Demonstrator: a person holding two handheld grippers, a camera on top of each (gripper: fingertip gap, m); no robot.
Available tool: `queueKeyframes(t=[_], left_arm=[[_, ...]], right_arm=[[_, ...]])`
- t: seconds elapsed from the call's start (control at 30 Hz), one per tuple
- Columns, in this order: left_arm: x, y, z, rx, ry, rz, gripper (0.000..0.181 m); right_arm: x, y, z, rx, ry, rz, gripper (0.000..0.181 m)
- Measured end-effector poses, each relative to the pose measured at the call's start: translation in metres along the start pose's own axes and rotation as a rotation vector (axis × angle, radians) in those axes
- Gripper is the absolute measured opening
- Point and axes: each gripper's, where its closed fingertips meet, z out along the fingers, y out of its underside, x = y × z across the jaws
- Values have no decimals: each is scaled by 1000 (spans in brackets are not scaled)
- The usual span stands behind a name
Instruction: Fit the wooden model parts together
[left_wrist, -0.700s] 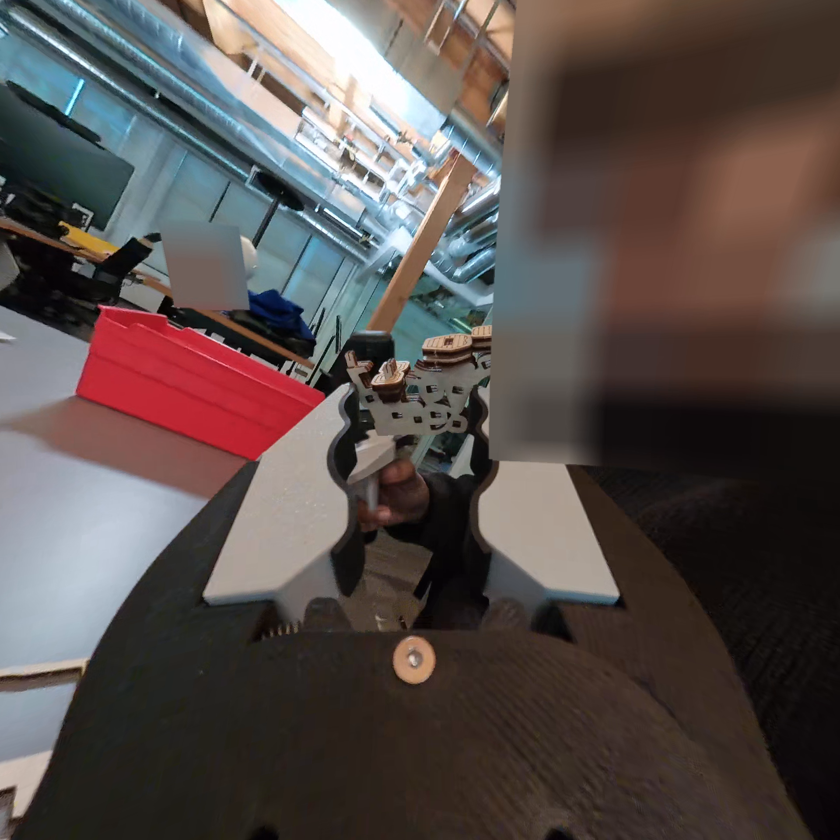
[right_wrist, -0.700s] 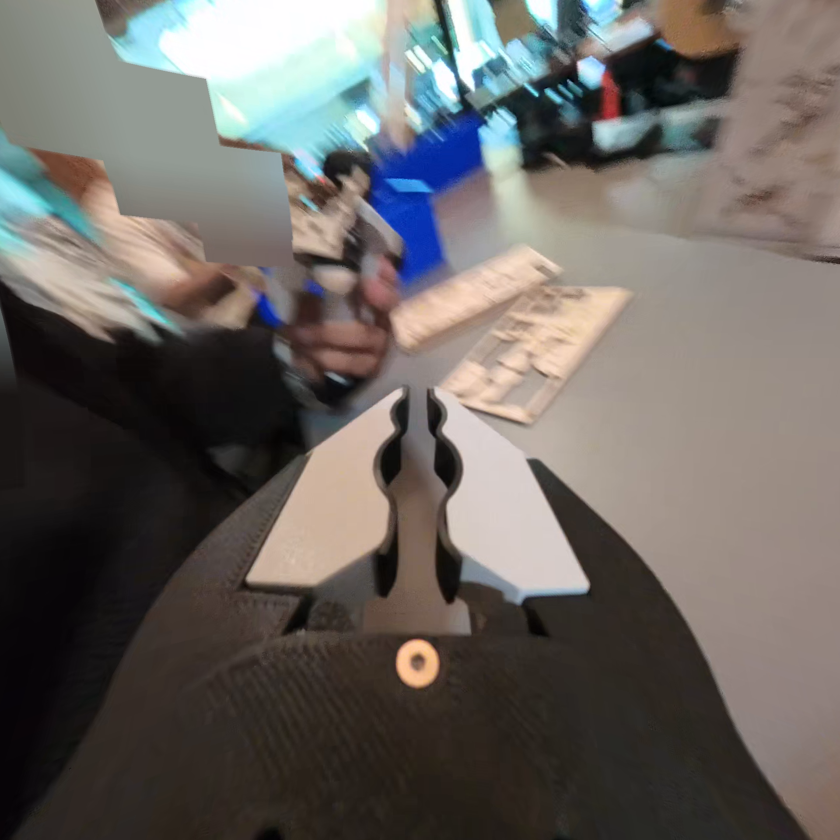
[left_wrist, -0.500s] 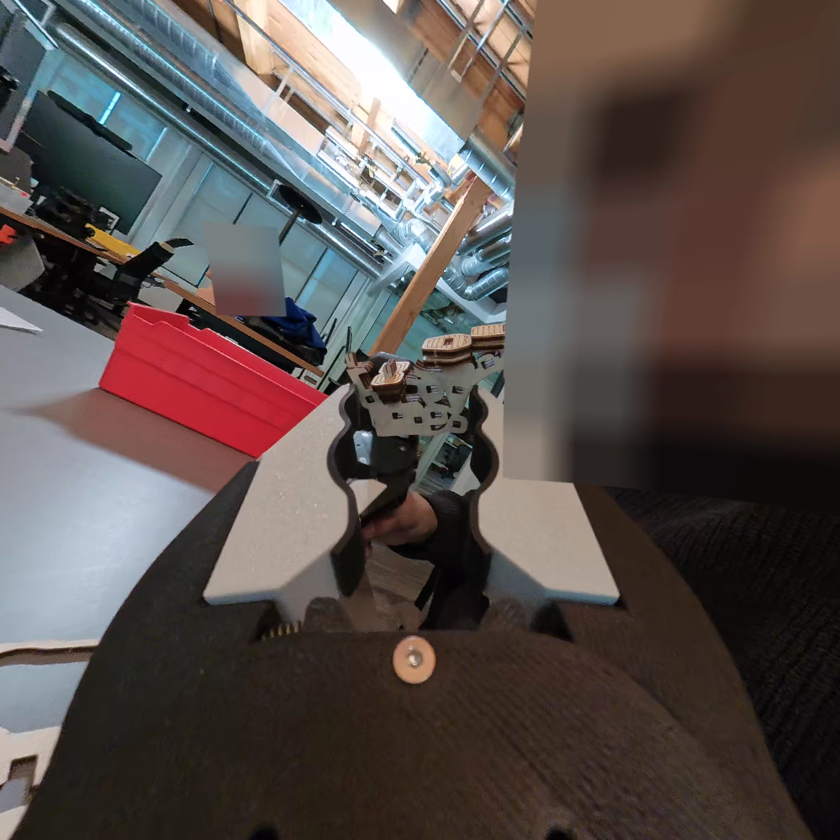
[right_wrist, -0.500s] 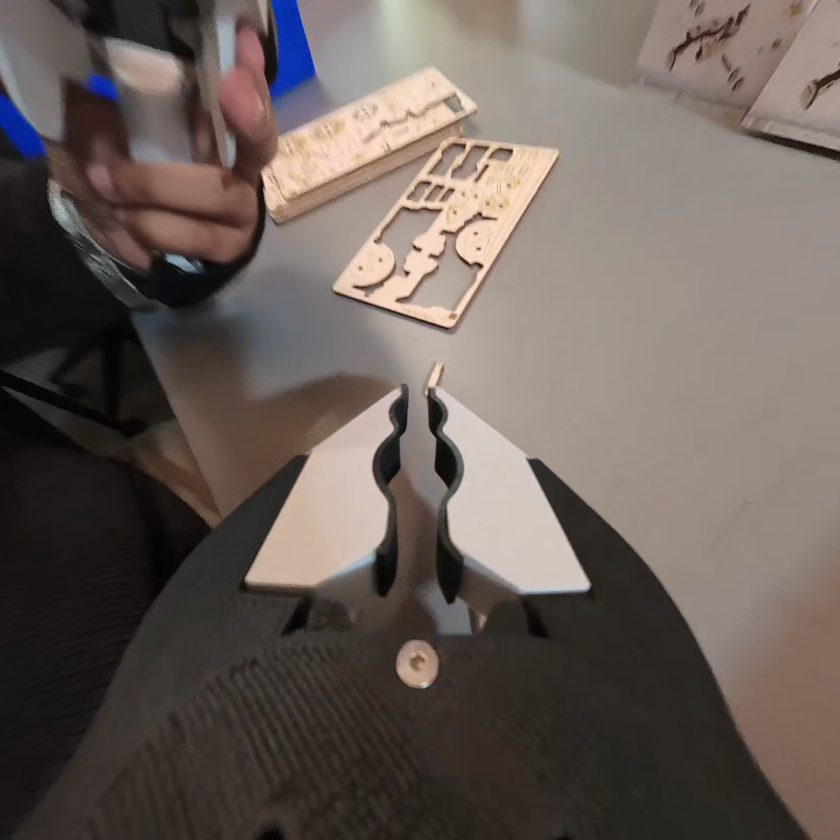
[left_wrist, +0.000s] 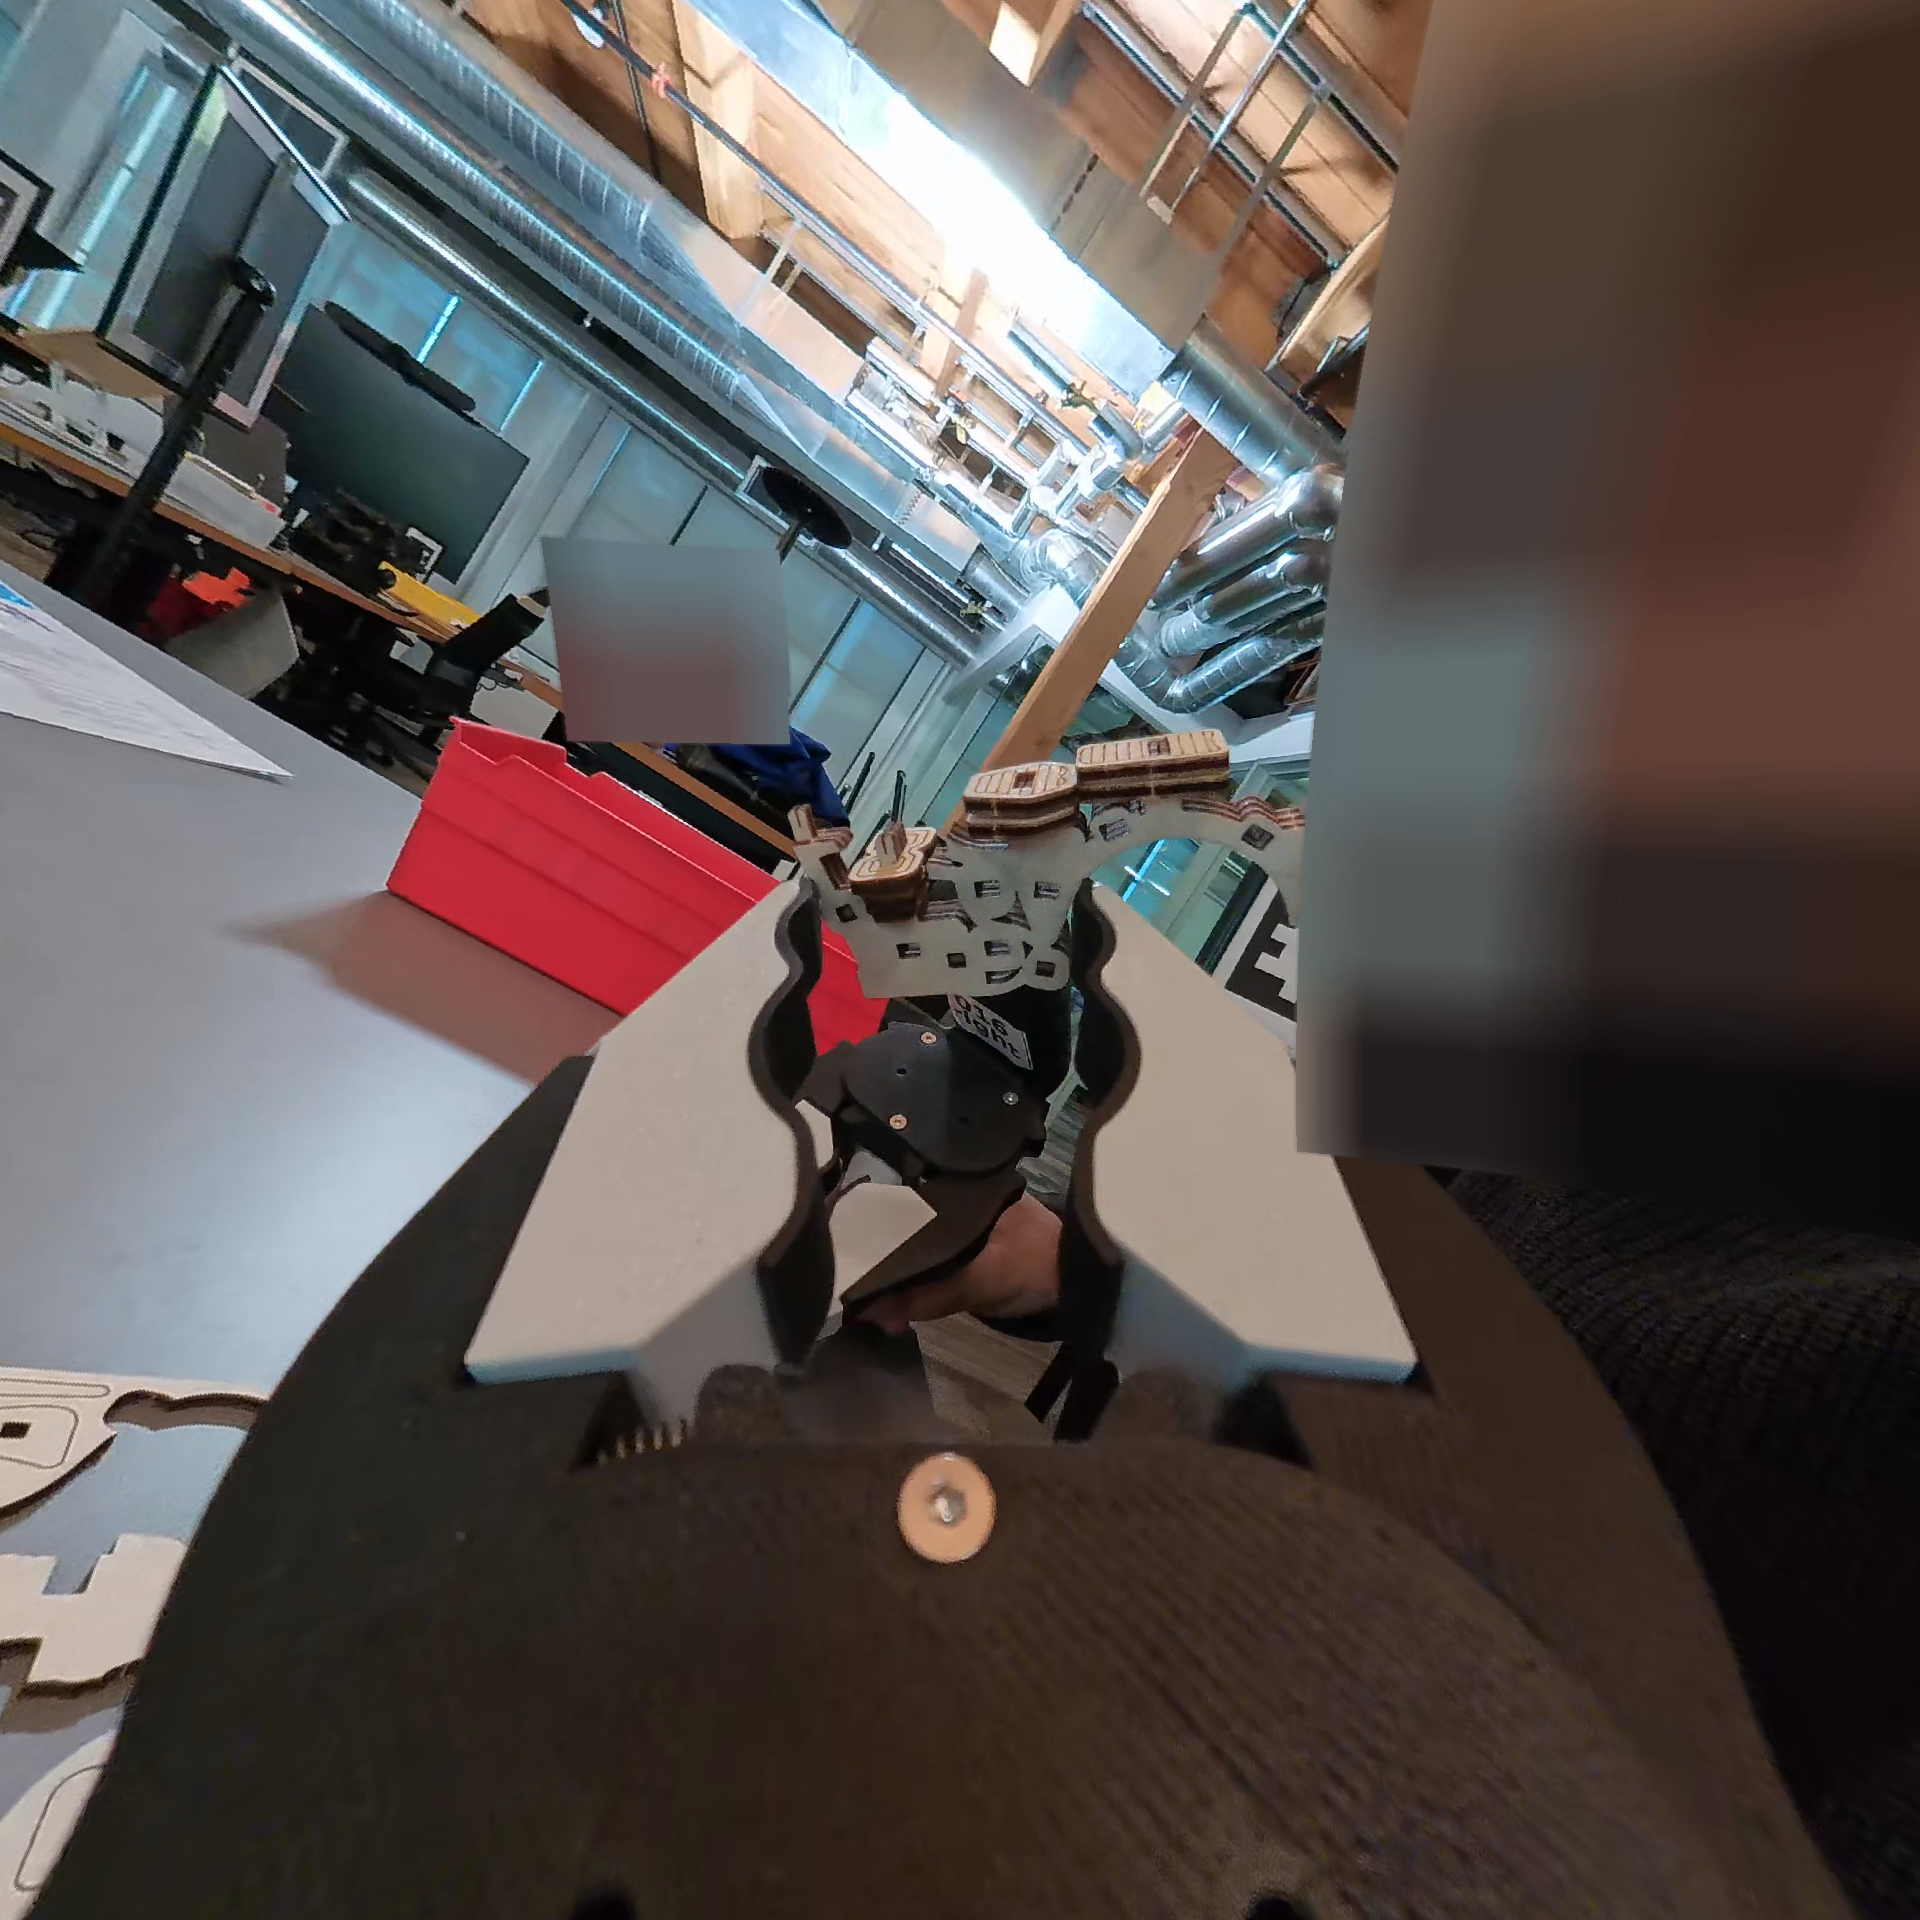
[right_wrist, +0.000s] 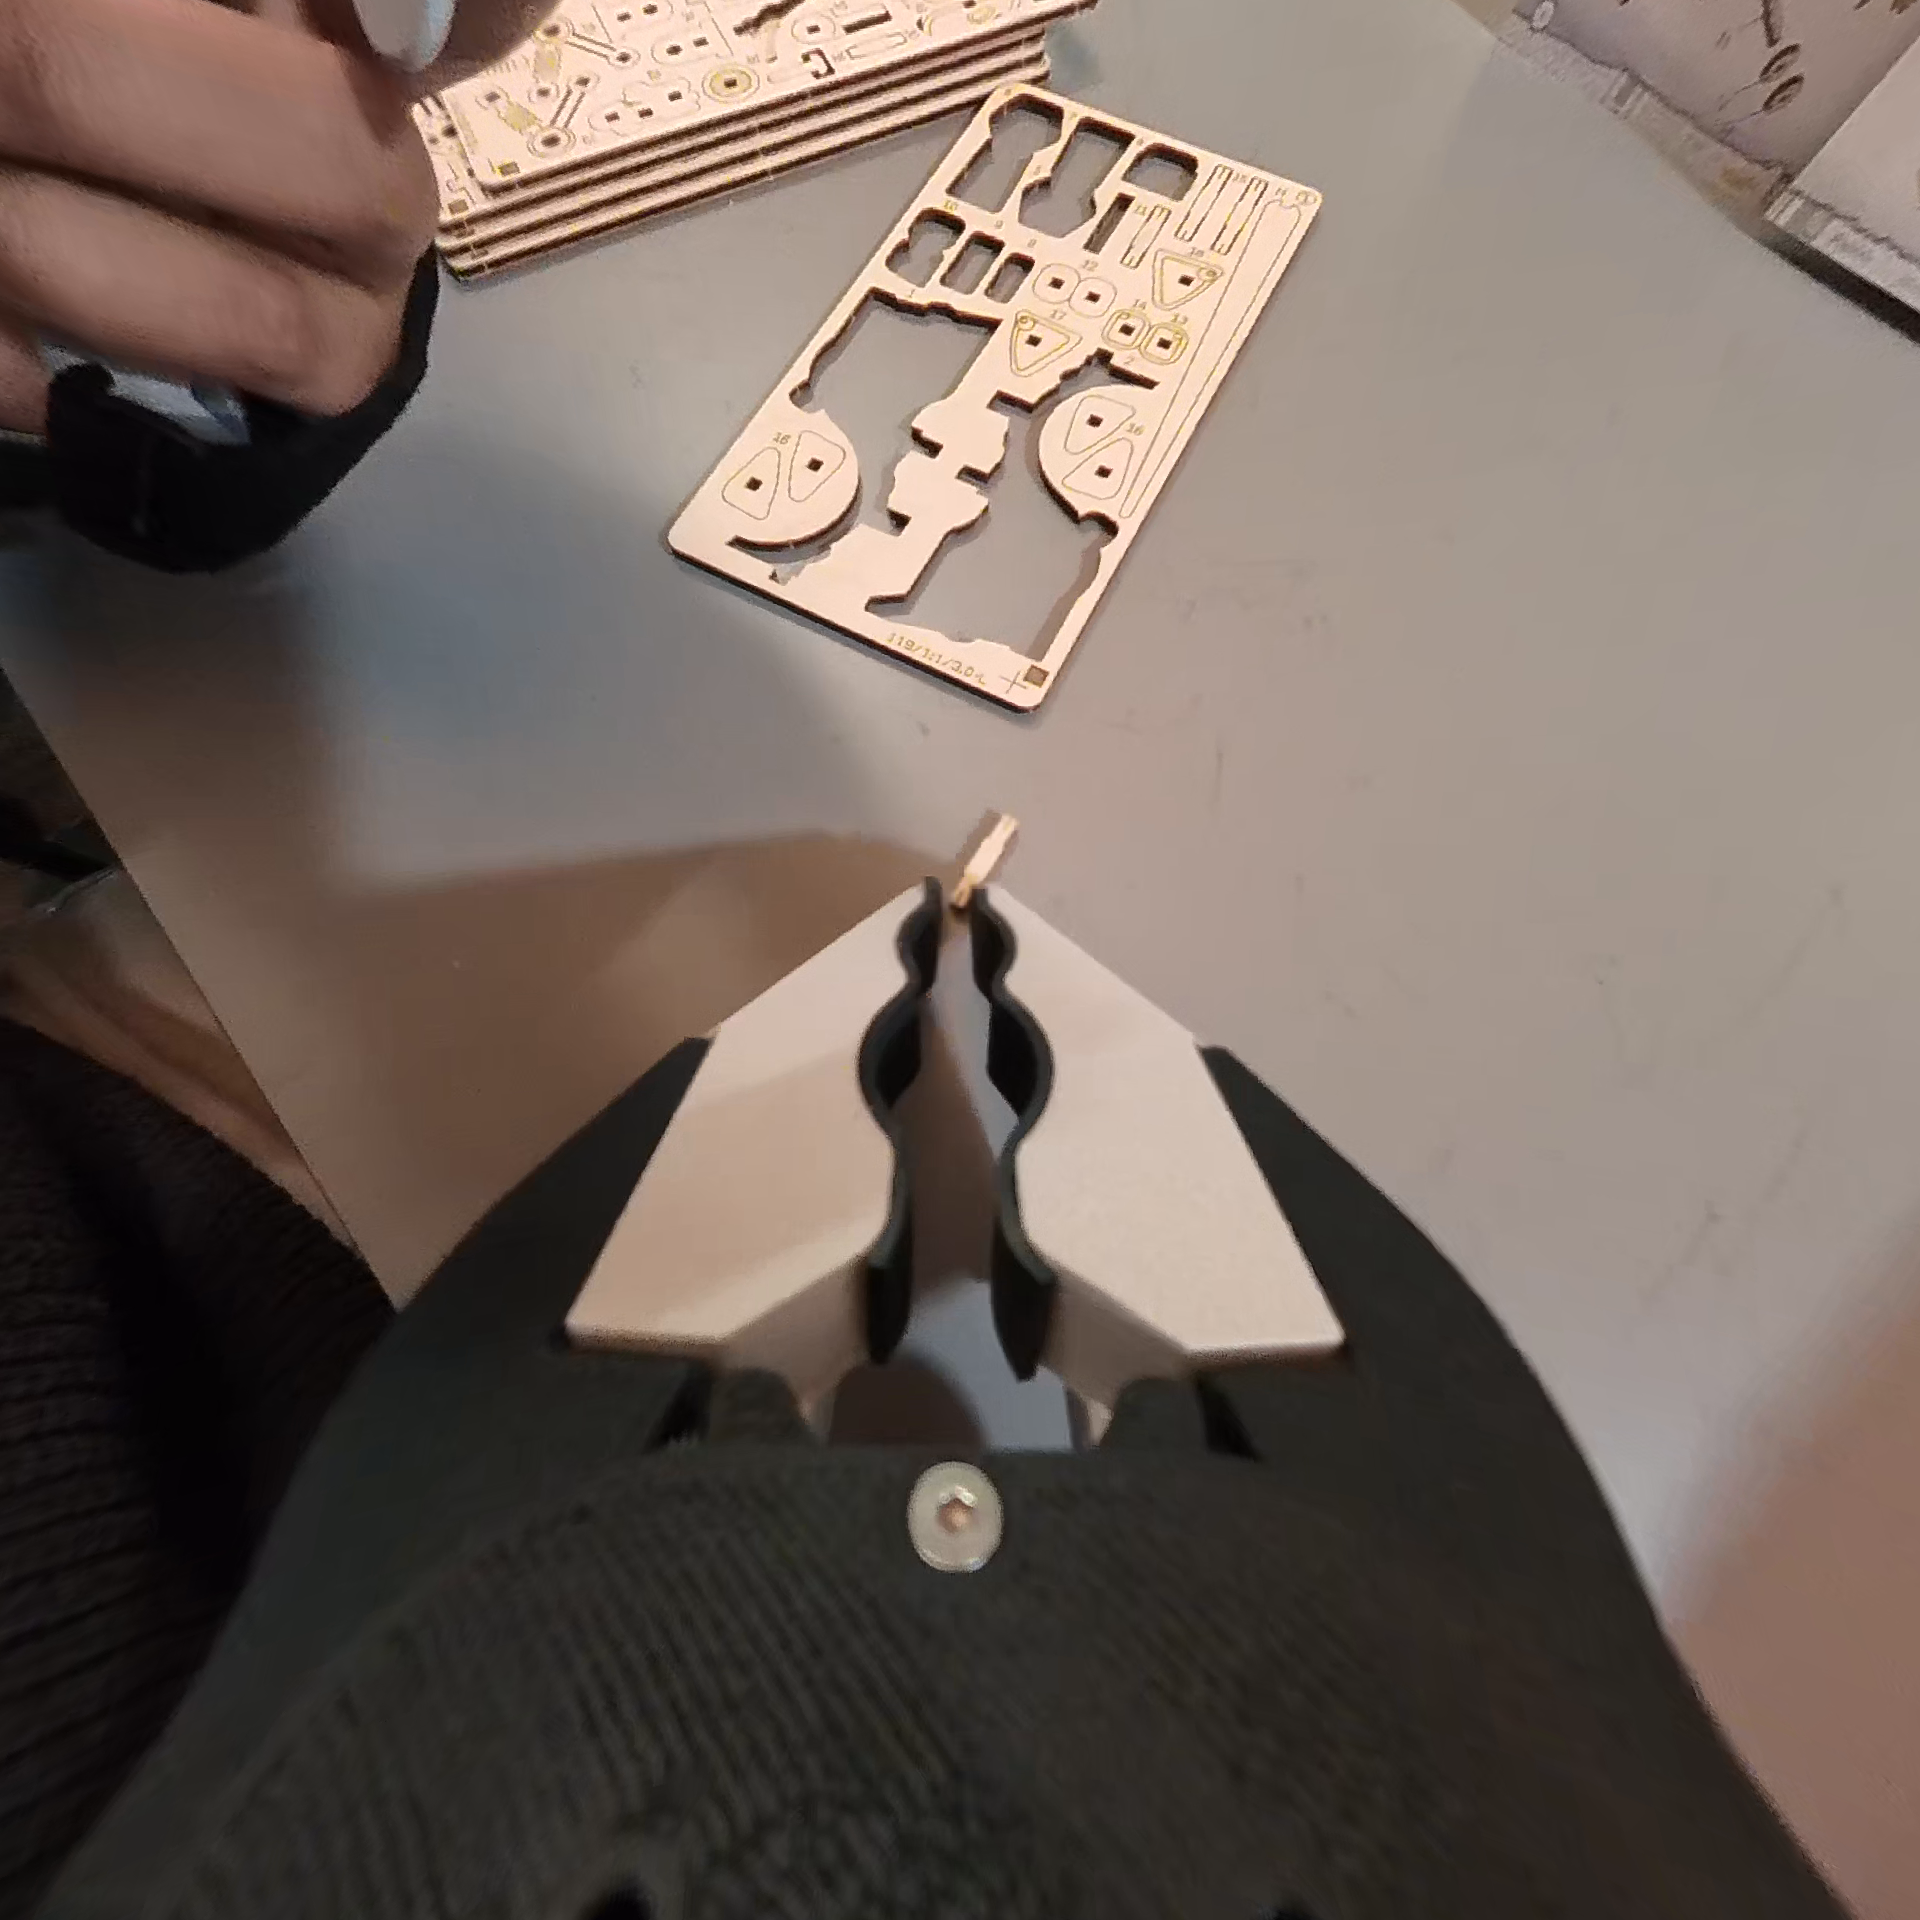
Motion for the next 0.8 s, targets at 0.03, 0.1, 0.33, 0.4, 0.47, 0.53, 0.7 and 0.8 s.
queueKeyframes(t=[0.03, 0.1, 0.33, 0.4, 0.47, 0.53, 0.7, 0.8], left_arm=[[0, 0, 0, -2, 3, -1, 45], [2, 3, 1, -14, 18, -8, 46], [11, 21, 5, -102, 128, -90, 46], [10, 25, 4, -123, 146, -132, 46], [9, 33, 3, -189, 162, -187, 46], [10, 43, 2, -271, 178, -218, 46], [2, 77, 0, -492, 118, -194, 46], [0, 96, -3, -596, 101, -185, 46]], right_arm=[[-1, 0, 1, -1, -1, 2, 3], [0, 0, 0, -1, -1, 6, 2], [-6, -32, -32, 193, -144, 98, 1], [-14, -53, -59, 331, -259, 157, 1], [-16, -61, -81, 403, -344, 217, 1], [-25, -62, -95, 405, -475, 265, 1], [-57, -58, -109, 327, -801, 351, 0], [-66, -46, -103, 249, -826, 327, 0]])
